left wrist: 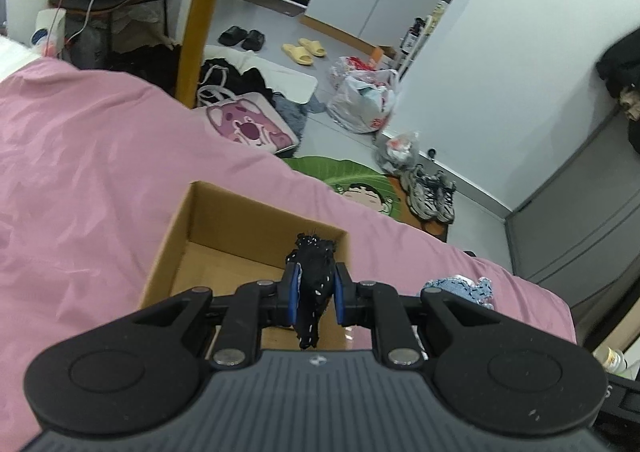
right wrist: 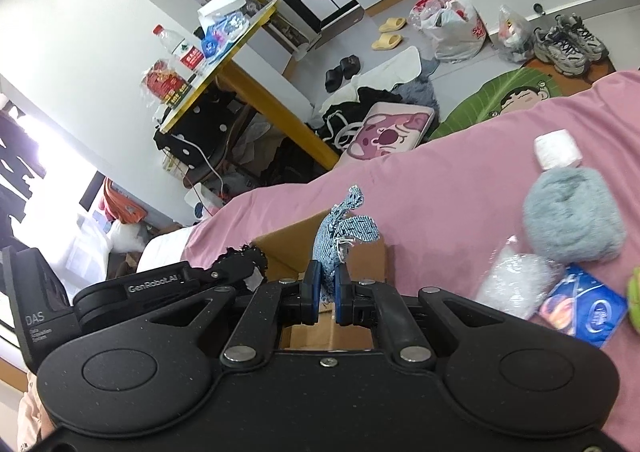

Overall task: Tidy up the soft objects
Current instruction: 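Lift the black sock with the left tool and carry it over the box, then open the left tool to drop the sock into the box, withdraw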

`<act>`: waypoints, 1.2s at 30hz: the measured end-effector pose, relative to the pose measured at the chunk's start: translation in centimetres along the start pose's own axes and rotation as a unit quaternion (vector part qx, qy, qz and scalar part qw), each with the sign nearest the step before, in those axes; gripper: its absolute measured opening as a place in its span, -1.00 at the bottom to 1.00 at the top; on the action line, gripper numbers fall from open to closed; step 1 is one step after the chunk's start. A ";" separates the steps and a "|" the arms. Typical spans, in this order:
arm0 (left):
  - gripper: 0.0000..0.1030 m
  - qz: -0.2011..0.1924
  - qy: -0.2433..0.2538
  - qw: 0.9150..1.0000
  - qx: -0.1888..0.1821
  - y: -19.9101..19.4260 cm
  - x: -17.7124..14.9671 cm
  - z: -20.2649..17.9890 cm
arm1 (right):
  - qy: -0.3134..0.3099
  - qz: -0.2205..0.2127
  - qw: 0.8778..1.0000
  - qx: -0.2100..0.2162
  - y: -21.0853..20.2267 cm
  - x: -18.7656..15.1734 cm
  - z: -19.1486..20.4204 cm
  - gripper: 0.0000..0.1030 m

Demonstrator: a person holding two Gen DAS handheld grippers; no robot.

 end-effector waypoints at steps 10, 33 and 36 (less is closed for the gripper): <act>-0.67 0.013 -0.041 0.999 0.010 2.5 1.5 4.2 | 0.001 0.030 1.000 0.007 4.1 0.2 1.9 -0.86; -0.45 0.034 -0.053 0.998 0.005 2.2 3.9 7.2 | 0.001 0.059 0.998 0.004 9.4 0.7 4.4 -0.86; -0.28 0.032 -0.055 0.998 0.007 1.6 3.8 7.3 | 0.003 0.069 0.997 0.025 10.0 0.8 4.8 -0.85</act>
Point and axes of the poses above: each gripper's, at about its wrist camera, not at the fingertips, and y roughly the way its jaws point, z to its left, x to its top, the point moved 2 cm from there along y, roughly the way its jaws point, and after that the axes turned 11 degrees about z, right-handed, at the moved point
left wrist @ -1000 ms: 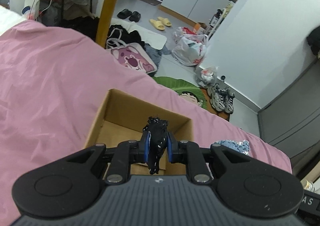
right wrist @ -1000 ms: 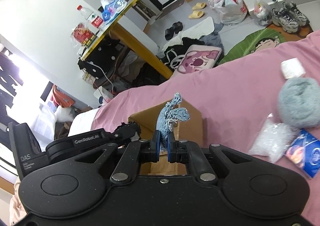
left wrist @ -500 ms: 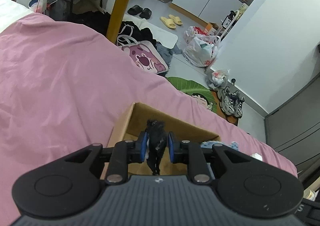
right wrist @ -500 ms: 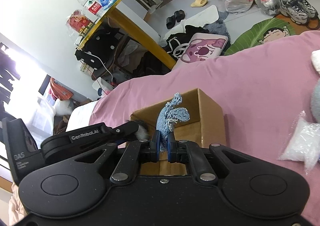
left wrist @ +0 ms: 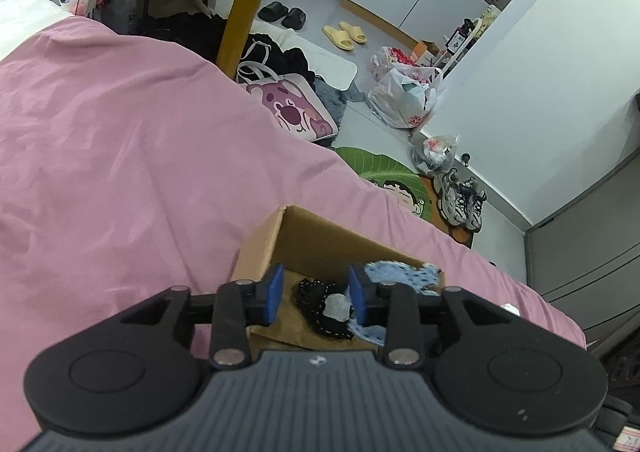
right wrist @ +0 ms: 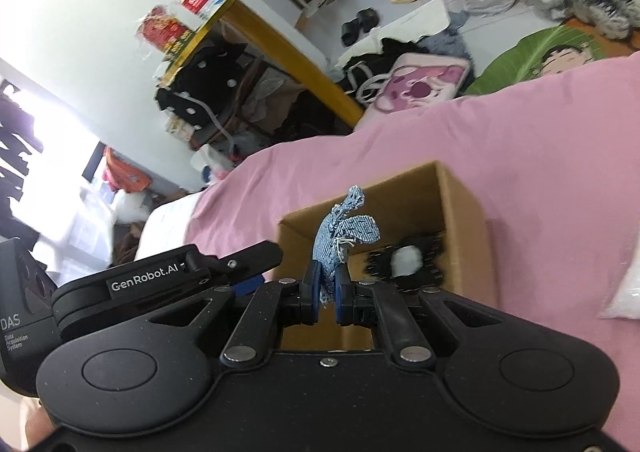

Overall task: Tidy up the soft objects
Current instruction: 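Open the left tool to drop the sock into the box, withdraw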

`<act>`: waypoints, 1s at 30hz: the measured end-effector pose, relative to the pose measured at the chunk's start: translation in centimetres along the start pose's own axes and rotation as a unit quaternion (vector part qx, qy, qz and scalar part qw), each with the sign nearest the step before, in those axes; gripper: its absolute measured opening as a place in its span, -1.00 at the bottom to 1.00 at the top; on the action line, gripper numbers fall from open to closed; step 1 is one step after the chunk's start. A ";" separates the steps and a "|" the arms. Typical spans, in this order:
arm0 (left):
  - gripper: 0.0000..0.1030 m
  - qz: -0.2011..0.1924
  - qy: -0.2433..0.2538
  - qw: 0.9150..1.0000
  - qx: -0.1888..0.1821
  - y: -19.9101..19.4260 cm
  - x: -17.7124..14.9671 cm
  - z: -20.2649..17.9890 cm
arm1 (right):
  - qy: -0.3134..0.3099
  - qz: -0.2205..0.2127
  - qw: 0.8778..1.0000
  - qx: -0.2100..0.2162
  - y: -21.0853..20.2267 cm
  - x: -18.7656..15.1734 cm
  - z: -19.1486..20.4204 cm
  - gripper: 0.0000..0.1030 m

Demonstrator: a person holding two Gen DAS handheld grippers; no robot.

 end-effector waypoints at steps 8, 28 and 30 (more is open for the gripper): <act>0.35 -0.014 -0.003 1.000 0.017 -2.1 0.1 -0.1 | 0.011 0.022 1.000 0.005 0.3 -0.5 0.2 -0.37; 0.99 -0.045 0.009 0.998 0.036 -5.6 -3.9 -4.2 | -0.016 -0.039 0.996 -0.085 -9.6 -2.7 -1.6 0.62; 0.99 -0.048 0.017 0.998 0.038 -6.0 -4.5 -4.9 | -0.021 -0.046 0.995 -0.091 -10.7 -2.9 -1.8 0.69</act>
Point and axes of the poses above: each gripper's, at about its wrist camera, not at the fingertips, and y roughly the way its jaws point, z to its left, x to its top, the point moved 2 cm from there along y, roughly the way its jaws point, and after that the axes turned 11 degrees about z, right-handed, at the moved point
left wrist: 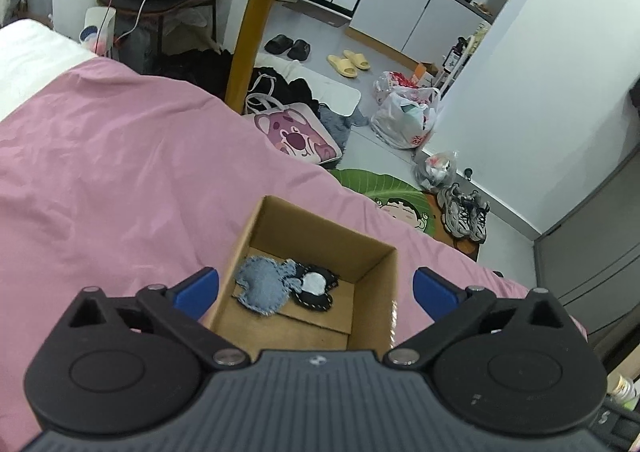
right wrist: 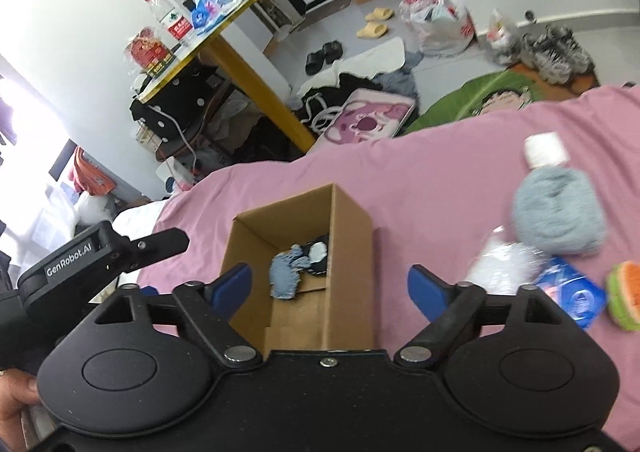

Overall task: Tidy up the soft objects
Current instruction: 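Open the left tool to drop the sock into the box, withdraw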

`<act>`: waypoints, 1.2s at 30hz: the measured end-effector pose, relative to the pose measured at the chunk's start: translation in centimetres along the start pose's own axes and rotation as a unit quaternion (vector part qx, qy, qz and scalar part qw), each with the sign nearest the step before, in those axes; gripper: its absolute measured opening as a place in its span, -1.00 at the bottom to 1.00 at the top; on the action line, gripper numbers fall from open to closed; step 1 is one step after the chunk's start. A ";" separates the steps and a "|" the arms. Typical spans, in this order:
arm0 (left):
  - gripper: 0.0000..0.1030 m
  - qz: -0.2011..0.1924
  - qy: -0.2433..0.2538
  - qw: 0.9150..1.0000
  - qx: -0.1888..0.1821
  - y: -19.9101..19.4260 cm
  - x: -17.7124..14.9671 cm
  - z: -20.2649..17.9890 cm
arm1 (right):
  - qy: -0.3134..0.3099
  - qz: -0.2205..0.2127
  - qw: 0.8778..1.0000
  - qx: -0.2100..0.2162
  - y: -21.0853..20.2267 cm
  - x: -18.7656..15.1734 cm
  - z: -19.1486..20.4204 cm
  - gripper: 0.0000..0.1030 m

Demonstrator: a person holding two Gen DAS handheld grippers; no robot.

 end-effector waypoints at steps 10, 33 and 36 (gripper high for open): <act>0.99 -0.026 0.030 0.999 -0.012 -2.3 -2.7 -3.4 | -0.010 -0.029 0.999 -0.015 -4.5 -1.1 -2.6 0.95; 0.99 -0.004 0.101 0.994 0.049 -5.4 -9.1 -11.0 | -0.045 -0.042 0.998 -0.016 -12.2 -2.7 -7.9 1.00; 0.99 -0.004 0.097 0.994 0.054 -5.6 -9.9 -11.7 | -0.054 -0.041 0.998 -0.019 -12.7 -2.9 -8.4 1.00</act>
Point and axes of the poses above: each gripper's, at about its wrist camera, not at the fingertips, and y roughly the way its jaws point, z to its left, x to its top, the point moved 2 cm from there along y, roughly the way its jaws point, and after that the axes turned 11 degrees about z, right-handed, at the moved point
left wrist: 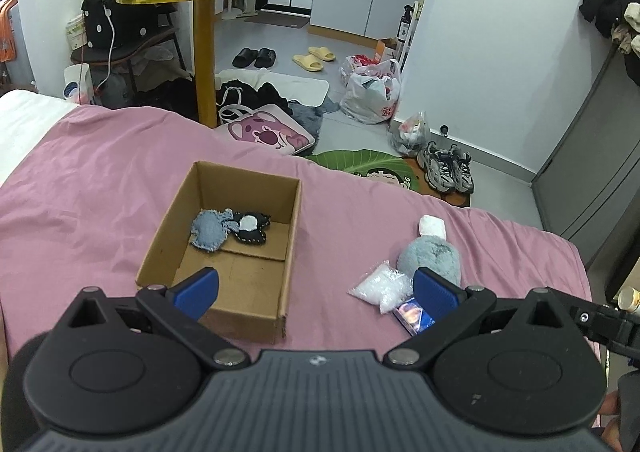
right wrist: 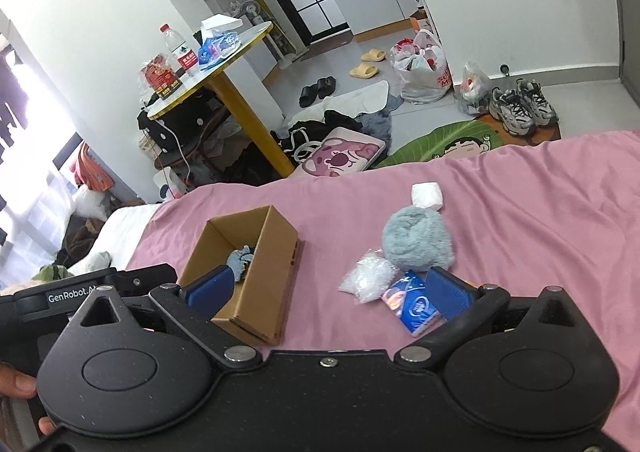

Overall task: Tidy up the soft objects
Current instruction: 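Grasp the blue tissue pack with the left tool while the right tool grasps the burger plush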

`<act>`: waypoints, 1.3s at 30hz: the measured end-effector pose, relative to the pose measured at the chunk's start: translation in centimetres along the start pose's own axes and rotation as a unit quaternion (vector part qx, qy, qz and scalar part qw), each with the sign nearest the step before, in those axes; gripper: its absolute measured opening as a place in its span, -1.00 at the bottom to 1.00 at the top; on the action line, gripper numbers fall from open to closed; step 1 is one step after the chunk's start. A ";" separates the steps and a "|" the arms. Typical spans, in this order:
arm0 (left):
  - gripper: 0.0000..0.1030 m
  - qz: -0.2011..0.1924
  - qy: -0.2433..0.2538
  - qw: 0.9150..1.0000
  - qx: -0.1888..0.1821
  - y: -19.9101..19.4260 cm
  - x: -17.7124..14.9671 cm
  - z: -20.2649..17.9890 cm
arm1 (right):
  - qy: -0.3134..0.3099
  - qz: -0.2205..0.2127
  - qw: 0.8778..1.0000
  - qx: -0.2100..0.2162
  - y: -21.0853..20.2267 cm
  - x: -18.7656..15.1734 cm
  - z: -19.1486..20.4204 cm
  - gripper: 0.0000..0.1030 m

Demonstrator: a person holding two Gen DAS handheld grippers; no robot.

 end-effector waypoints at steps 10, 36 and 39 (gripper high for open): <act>0.99 0.004 0.004 1.000 0.011 -0.2 -1.7 -2.6 | -0.015 0.007 1.000 -0.009 -0.9 -0.4 -1.5 1.00; 0.94 0.039 0.003 0.999 0.007 5.1 -3.7 -8.0 | 0.022 0.032 0.999 -0.004 1.3 -1.3 -7.8 0.99; 0.93 0.041 0.004 0.999 0.005 6.3 -3.7 -8.5 | 0.032 0.038 0.999 -0.007 2.1 -1.3 -8.5 0.97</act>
Point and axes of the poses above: each gripper's, at about its wrist camera, not at the fingertips, and y roughly the way its jaws point, z to its left, x to its top, the point moved 2 cm from there along y, roughly the way its jaws point, and after that the axes turned 11 degrees about z, right-handed, at the moved point
